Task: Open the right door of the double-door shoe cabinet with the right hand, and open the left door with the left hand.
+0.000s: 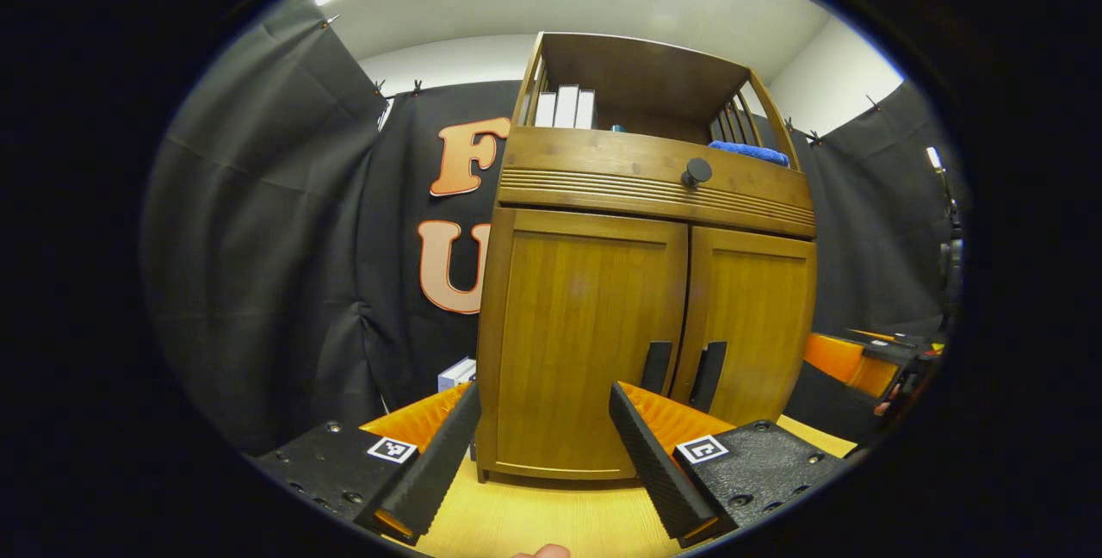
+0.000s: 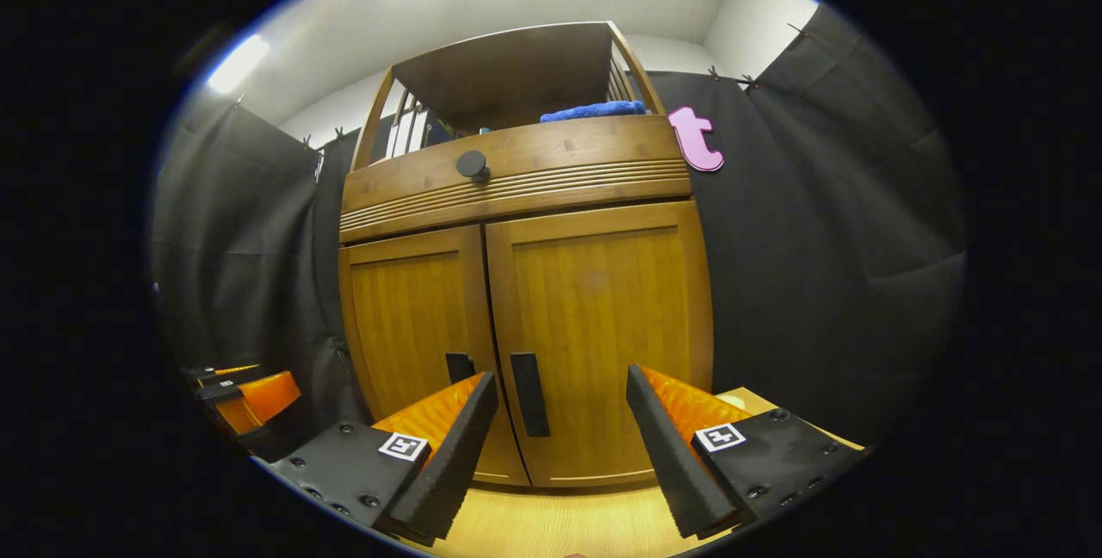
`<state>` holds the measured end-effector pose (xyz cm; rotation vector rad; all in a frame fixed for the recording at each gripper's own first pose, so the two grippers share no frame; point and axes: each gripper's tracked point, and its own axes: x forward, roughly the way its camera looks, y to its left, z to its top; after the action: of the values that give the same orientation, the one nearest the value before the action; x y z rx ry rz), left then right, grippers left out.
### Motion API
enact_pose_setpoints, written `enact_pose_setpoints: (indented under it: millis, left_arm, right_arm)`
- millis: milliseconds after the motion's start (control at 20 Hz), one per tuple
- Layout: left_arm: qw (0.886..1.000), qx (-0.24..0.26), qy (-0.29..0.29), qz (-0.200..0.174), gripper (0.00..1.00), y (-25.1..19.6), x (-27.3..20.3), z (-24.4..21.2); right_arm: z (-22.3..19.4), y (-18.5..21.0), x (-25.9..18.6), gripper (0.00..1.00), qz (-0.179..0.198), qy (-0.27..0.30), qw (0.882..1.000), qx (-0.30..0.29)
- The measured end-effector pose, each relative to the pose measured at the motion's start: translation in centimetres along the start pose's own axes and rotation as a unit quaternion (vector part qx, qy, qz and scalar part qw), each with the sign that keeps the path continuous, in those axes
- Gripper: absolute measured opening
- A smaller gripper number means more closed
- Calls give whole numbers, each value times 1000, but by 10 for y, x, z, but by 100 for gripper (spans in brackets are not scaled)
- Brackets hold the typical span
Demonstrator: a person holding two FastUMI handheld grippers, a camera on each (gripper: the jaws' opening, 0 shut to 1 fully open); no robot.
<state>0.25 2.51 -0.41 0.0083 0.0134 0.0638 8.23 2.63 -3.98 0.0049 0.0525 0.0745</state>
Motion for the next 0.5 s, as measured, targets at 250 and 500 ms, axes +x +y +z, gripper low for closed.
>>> enact_pose_setpoints:
  millis: [250, 500]
  left_arm:
    - [1000, 2, 0, 13, 94, 10, -4, -1]
    - [1000, -5, 2, 30, 95, 24, -9, -5]
  right_arm:
    - [-21, 10, 66, 98, 13, 12, 1000, -2]
    - [-47, 13, 114, 98, -3, 23, 999, -23]
